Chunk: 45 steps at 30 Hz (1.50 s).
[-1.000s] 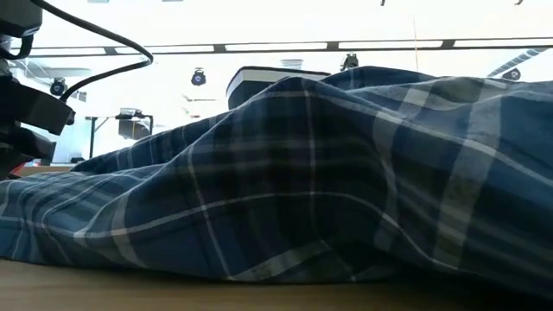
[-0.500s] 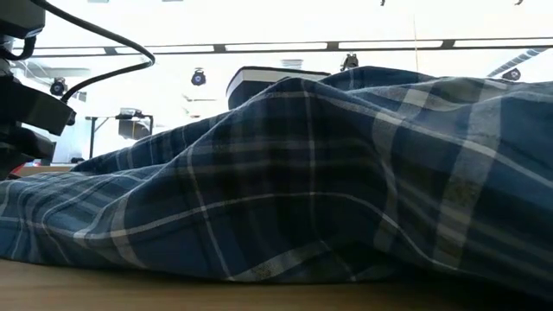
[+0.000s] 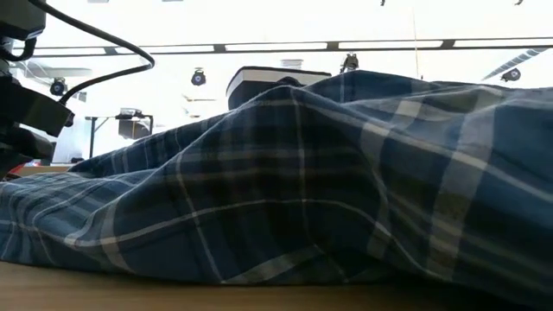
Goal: Fold Laundry from Bin
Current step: Fold the blue patterned long sleeve
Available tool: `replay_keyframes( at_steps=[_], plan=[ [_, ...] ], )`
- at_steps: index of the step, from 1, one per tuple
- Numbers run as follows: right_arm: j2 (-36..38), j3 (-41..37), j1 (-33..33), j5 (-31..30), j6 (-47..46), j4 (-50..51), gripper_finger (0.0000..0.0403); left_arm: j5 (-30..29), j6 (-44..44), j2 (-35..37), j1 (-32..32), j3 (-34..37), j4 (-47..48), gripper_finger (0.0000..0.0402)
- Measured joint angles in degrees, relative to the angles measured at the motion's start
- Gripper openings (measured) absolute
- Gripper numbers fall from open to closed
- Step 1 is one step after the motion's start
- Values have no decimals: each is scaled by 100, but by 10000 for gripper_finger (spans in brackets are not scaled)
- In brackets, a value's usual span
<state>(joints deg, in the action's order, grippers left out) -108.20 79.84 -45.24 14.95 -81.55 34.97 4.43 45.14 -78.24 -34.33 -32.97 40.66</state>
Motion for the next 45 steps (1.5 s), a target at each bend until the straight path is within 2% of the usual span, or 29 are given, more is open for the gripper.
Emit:
replay_keyframes(
  at_steps=[2, 7, 10, 13, 16, 19, 22, 24, 26, 28, 31, 33, 36, 38, 42, 45],
  plan=[
    [200, 260, 37, -61, 35, 565, 9, 13, 1, 0, -2, 0, 22, 260],
    [735, 944, 221, -846, 405, 2448, 8, 68, -18, 0, -2, 9, 81, 260],
    [992, 964, 448, -1236, 688, 3137, 8, 85, -25, 0, -2, 9, 87, 260],
    [1066, 744, 728, -1315, 1275, 3381, 8, 92, 28, 0, -2, 4, 134, 260],
    [1058, 268, 924, -1324, 1822, 3333, 8, 104, 289, -7, -2, -71, 544, 260],
    [1024, -347, 986, -1217, 1980, 3294, 8, 42, 561, -2, -2, -201, 1145, 260],
    [1024, -819, 920, -975, 2095, 2907, 10, -13, 572, 42, -2, -257, 1213, 260],
    [1024, -973, 886, -585, 2099, 2459, 16, -27, 638, 42, 24, -238, 1213, 261],
    [1024, -996, 844, -271, 2107, 2119, 32, -29, 764, 54, 48, -238, 1211, 263],
    [1058, -952, 798, -238, 2009, 2031, 56, -29, 788, 137, 48, -345, 1421, 268],
    [1249, -727, 723, -320, 1829, 2357, 101, -157, 695, 329, 41, -747, 2008, 277],
    [1441, -505, 650, -603, 1746, 2279, 127, -392, 561, 499, 42, -1037, 2292, 281],
    [1614, -310, 484, -1390, 1637, 1669, 149, -704, 616, 723, 102, -1187, 1952, 283],
    [1594, -334, 367, -1648, 1594, 1321, 152, -716, 745, 777, 229, -1037, 1516, 284],
    [1020, -548, 161, -1592, 1466, 991, 143, -998, 1034, 706, 420, -395, 603, 284],
    [457, -581, -16, -1313, 1447, 482, 138, -1022, 1093, 531, 538, 66, 112, 284]
  ],
)
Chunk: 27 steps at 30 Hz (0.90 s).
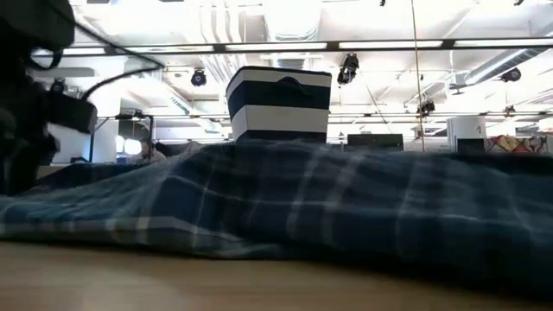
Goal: Fold Laundry from Bin
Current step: Fold the blue patterned long sleeve
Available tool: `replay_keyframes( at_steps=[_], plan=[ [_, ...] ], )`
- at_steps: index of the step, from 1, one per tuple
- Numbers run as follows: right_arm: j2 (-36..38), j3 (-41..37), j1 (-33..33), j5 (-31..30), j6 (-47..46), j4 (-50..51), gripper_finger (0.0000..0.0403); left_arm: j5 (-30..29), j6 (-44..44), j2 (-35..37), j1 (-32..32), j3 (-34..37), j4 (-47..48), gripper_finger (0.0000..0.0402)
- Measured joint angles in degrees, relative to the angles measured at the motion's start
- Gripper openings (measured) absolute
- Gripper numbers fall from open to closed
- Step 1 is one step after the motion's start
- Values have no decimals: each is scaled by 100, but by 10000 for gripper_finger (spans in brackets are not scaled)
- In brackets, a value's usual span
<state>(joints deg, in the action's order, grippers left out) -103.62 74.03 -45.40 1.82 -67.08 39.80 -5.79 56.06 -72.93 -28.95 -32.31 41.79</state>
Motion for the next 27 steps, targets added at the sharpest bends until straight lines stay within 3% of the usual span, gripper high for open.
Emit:
replay_keyframes(
  at_steps=[4, 10, 13, 17, 20, 27],
  plan=[
    [-597, 87, -335, 507, -43, 121, 140, 65, -331, -135, -4, 219, -236, 284],
    [-345, 39, -694, 1150, -73, 1222, 161, 435, -1293, -112, -63, -160, 158, 284],
    [116, 227, -710, 1142, -253, 1079, 172, 414, -1569, -78, -58, -765, 250, 284],
    [552, 356, -776, 525, -748, 1029, 182, 368, -1508, -74, 64, -1200, 310, 284],
    [555, 231, -931, 591, -1182, 1084, 183, 325, -1229, -144, 240, -1041, 2, 284],
    [-50, -166, -1222, 1586, -1285, 645, 183, 196, -666, -665, 508, -23, -476, 284]
  ],
)
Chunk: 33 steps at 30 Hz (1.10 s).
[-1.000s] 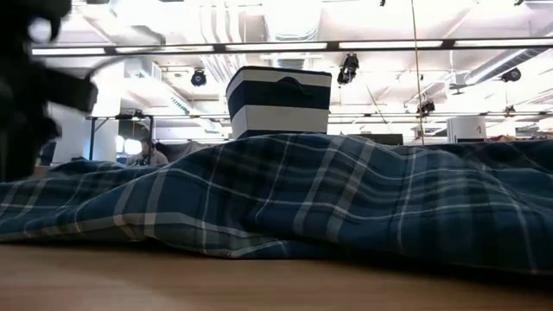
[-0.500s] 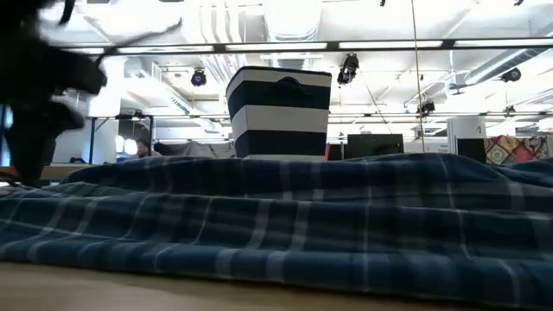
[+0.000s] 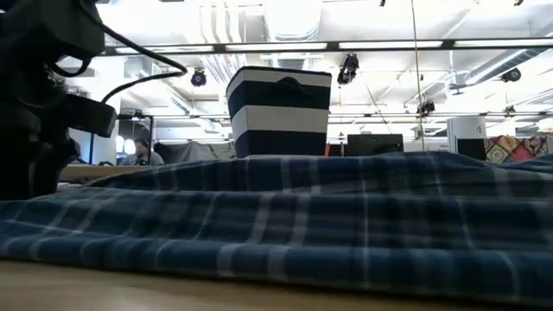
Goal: Fold Laundry from Bin
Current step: Fold the blue patterned long sleeve
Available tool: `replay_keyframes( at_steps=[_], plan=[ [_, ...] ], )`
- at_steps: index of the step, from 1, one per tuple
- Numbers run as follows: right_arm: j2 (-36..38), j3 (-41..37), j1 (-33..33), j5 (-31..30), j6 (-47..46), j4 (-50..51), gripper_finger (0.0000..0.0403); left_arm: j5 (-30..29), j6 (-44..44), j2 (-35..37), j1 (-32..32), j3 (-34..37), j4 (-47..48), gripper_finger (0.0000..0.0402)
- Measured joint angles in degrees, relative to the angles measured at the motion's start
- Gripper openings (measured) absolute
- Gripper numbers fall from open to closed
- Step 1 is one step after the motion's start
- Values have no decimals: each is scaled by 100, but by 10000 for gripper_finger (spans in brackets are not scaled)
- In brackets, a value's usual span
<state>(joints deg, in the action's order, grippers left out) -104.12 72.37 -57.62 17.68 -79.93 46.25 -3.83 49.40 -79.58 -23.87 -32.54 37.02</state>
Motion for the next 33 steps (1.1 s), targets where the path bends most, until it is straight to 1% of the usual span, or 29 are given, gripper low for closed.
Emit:
replay_keyframes(
  at_steps=[2, 4, 5, 8, 12, 14, 16, 18, 20, 22, 25, 27, 28, 31, 33],
  plan=[
    [-159, -47, 10, 120, 78, -379, 183, -23, 99, -55, -12, 89, -4, 284],
    [-340, -53, 122, 92, 208, -737, 183, -20, 162, 8, -37, 94, 180, 284],
    [-389, -55, 197, 135, 237, -834, 183, 26, 178, 85, -33, 66, 437, 284],
    [-400, 152, 437, -121, 561, -1045, 183, 35, 54, 421, 8, -236, 1437, 284],
    [-104, 645, 662, -430, 955, -189, 183, -145, -245, 887, 47, -1023, 2220, 284],
    [188, 892, 683, -653, 1062, 331, 183, -259, -249, 995, 39, -1346, 2371, 284],
    [457, 988, 713, -893, 1061, 928, 183, -489, -135, 1055, 44, -1706, 2147, 284],
    [698, 945, 723, -1222, 852, 1295, 183, -790, -21, 976, 52, -1924, 1997, 284],
    [957, 758, 731, -1503, 558, 1571, 183, -1017, 60, 804, 49, -2124, 1402, 284],
    [1142, 478, 729, -1509, 327, 1509, 183, -1112, 55, 587, 28, -2284, 724, 284],
    [1165, 73, 566, -1090, -28, 1384, 183, -1129, -136, 62, -145, -2625, -440, 284],
    [1167, -95, 396, -766, -341, 1037, 183, -1124, -278, -316, -273, -2983, -827, 284],
    [1177, -166, 307, -626, -452, 686, 183, -1122, -327, -520, -348, -3201, -946, 284],
    [1086, -352, 36, -365, -792, -409, 183, -1088, -432, -1137, -477, -3814, -889, 284],
    [941, -414, -127, -286, -1078, -773, 183, -1031, -415, -1511, -540, -4185, -904, 284]
  ],
)
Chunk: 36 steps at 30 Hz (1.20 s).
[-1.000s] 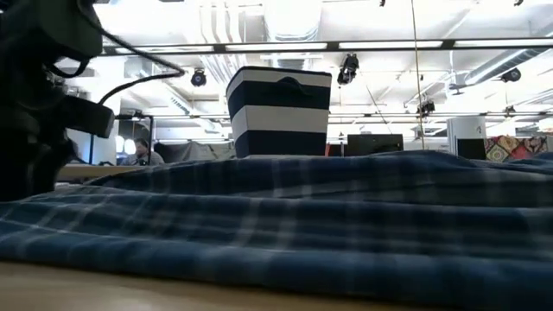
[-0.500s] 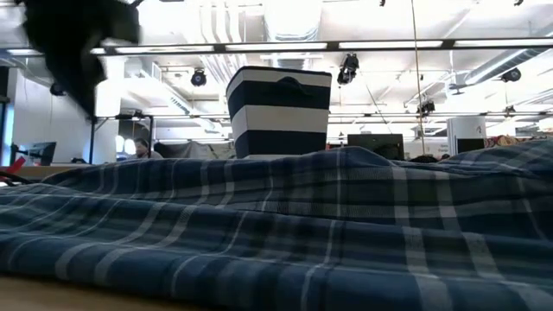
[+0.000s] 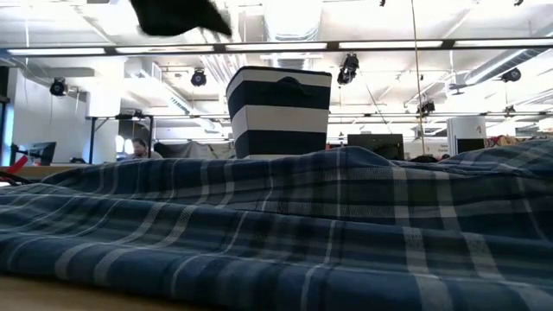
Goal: Fold Laundry from Bin
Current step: Fold the blue patterned long sleeve
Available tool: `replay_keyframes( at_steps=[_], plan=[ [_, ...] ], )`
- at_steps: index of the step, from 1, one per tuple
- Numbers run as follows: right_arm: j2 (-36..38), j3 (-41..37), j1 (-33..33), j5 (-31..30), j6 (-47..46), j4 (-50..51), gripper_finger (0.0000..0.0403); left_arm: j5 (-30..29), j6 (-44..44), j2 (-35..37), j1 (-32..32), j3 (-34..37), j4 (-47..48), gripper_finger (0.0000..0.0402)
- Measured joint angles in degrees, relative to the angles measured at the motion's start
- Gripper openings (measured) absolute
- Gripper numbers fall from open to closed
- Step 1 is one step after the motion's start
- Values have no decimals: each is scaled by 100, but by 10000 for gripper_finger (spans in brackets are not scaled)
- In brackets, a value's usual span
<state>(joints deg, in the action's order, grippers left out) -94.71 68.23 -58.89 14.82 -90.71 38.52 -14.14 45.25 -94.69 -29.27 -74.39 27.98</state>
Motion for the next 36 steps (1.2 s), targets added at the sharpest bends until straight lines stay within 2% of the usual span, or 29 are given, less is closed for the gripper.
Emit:
replay_keyframes(
  at_steps=[5, 11, 16, 21, 24, 28, 33, 36],
  plan=[
    [-462, -9, -280, 12, -239, -468, 183, 166, -33, -812, -120, -862, -376, 284],
    [-1013, -17, -109, 12, 396, -503, 182, 175, -103, -1367, -148, -1730, -338, 284],
    [-858, 171, 589, -322, 1239, -131, 168, 165, 42, -1423, -183, -2089, -234, 284],
    [-764, 597, 1637, -915, 2906, 526, 149, 4, 191, -1423, -283, -2229, -144, 284],
    [-772, 818, 2405, -1250, 3814, 551, 140, -34, 319, -1423, -338, -2233, -165, 284],
    [-763, 1330, 3019, -1304, 4690, 1210, 135, -37, 488, -1423, -384, -2233, -117, 284],
    [-666, 2106, 2774, -1395, 5061, 2667, 140, -36, 603, -1423, -421, -2231, -115, 284],
    [-633, 2173, 2362, -1505, 4686, 2800, 154, -36, 594, -1456, -432, -2229, -106, 284]
  ],
)
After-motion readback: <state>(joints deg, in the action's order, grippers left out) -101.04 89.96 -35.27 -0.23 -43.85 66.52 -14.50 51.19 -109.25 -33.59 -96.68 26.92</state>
